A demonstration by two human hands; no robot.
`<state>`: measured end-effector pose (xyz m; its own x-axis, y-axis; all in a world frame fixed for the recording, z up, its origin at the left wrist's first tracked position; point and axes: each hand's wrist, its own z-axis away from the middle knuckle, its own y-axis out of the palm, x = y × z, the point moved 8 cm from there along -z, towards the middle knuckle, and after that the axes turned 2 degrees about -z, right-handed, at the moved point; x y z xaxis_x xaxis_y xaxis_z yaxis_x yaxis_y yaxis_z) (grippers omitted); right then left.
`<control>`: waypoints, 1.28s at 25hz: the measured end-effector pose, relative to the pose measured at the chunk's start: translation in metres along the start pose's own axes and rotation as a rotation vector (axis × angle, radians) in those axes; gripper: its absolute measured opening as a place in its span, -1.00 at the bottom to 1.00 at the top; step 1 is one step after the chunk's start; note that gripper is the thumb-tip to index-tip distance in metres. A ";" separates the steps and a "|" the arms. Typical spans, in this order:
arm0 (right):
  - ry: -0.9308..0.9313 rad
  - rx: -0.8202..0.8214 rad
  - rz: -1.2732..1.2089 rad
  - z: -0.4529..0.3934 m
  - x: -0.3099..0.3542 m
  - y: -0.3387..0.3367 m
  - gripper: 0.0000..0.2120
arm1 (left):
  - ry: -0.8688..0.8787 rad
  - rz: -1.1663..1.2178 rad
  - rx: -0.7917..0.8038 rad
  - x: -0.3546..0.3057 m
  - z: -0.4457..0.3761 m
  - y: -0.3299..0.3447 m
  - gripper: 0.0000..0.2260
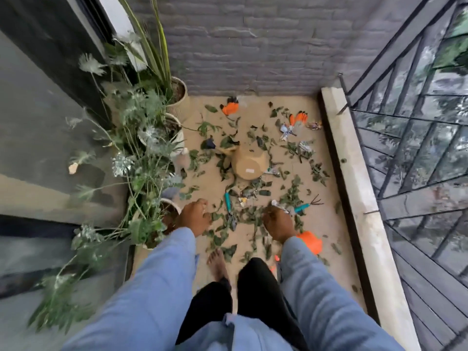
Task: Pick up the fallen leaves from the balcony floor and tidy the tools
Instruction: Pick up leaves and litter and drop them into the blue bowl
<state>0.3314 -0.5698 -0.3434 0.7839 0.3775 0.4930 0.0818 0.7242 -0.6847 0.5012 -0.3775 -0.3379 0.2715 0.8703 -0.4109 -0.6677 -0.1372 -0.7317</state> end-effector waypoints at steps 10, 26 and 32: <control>0.189 0.220 0.062 -0.211 -0.055 0.033 -0.73 | -0.097 0.210 0.062 -0.020 -0.196 0.045 -0.72; 0.178 0.478 0.341 -0.503 -0.221 0.393 -0.47 | -0.329 0.268 0.200 0.149 -0.474 0.330 -0.75; -0.045 0.037 -0.118 -0.472 -0.153 0.294 -0.89 | -0.584 0.680 0.266 0.109 -0.439 0.317 -0.83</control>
<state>0.5261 -0.6865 -0.8734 0.7413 0.3134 0.5935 0.1489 0.7855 -0.6007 0.6231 -0.5334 -0.8537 -0.5790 0.7524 -0.3142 -0.7113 -0.6544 -0.2565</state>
